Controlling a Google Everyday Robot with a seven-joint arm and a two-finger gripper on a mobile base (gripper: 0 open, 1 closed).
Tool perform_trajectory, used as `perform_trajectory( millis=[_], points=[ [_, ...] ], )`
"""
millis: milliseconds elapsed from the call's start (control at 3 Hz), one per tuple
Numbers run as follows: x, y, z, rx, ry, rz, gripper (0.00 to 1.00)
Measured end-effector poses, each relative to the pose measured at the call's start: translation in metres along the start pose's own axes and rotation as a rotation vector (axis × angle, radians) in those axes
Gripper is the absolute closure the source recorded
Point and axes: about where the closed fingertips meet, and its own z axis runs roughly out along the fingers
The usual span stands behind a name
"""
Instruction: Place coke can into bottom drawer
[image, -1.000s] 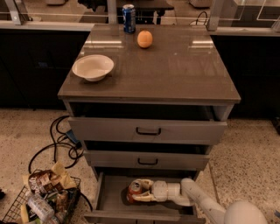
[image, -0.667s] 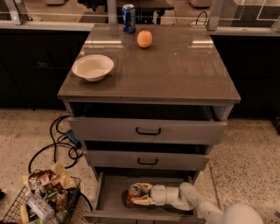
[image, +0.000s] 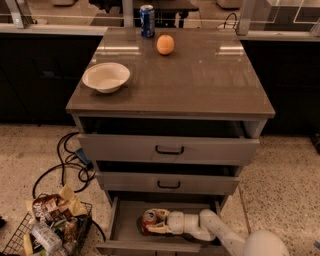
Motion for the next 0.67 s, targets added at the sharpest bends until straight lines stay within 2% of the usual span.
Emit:
perform_trajectory(
  millis=[667],
  points=[
    [0.022, -0.017, 0.012, 0.037, 0.078, -0.017, 1.0]
  ],
)
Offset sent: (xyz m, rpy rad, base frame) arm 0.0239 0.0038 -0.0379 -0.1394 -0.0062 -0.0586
